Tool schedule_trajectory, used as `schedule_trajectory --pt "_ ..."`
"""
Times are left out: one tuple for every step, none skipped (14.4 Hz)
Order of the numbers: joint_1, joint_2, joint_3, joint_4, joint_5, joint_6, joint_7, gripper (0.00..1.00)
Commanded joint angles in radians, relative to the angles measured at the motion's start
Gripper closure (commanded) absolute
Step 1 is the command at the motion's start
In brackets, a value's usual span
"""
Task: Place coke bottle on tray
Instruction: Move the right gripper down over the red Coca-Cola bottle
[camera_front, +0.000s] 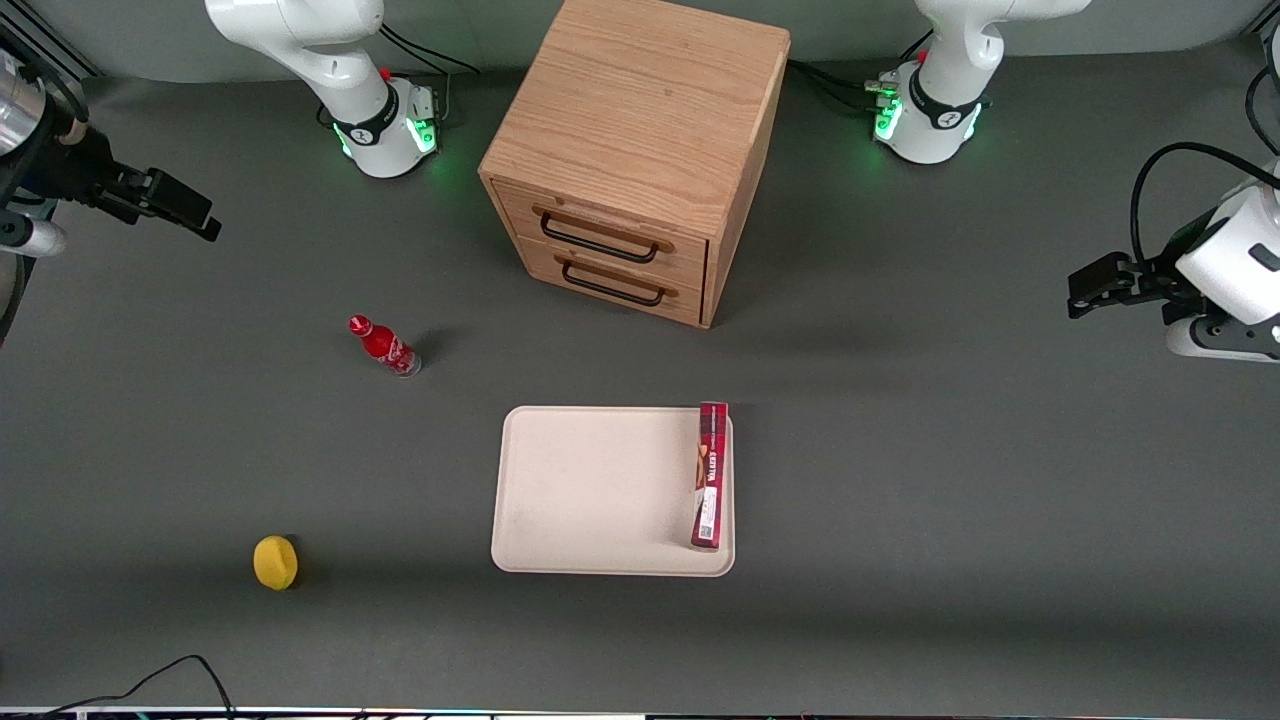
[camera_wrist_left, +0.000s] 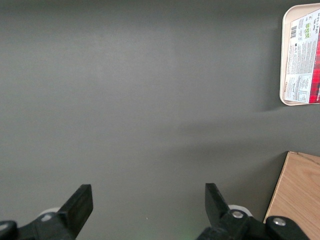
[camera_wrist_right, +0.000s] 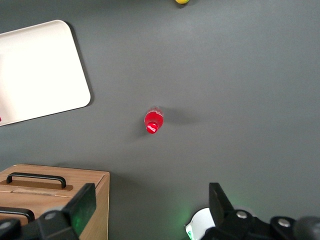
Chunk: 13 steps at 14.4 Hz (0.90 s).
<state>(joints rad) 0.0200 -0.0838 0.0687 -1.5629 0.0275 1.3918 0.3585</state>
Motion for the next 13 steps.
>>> schedule_trajectory --pt "0.001 0.010 -0.006 0.037 0.019 -0.056 0.002 0.00" --pt "0.000 0.015 -0.006 0.038 0.019 -0.057 -0.007 0.00" --pt "-0.002 0.013 -0.006 0.031 0.020 -0.060 -0.009 0.00" --pt "0.001 0.015 -0.006 0.027 0.022 -0.072 -0.010 0.00" --pt "0.005 0.015 0.002 0.005 0.025 -0.073 -0.006 0.00" --pt "0.005 0.012 0.003 -0.031 0.060 -0.057 -0.006 0.00" --pt "0.003 0.006 0.003 -0.087 0.086 -0.013 -0.003 0.00" --pt "0.008 -0.013 0.009 -0.171 0.086 0.056 -0.001 0.00" --pt "0.011 -0.034 0.029 -0.263 0.083 0.146 0.005 0.00" --pt "0.005 -0.047 0.058 -0.349 0.078 0.238 0.013 0.00" --pt "0.005 -0.053 0.072 -0.433 0.075 0.334 0.022 0.00" --pt "0.006 -0.053 0.085 -0.513 0.057 0.434 0.033 0.00" --pt "0.006 -0.051 0.101 -0.588 0.019 0.541 0.051 0.00"
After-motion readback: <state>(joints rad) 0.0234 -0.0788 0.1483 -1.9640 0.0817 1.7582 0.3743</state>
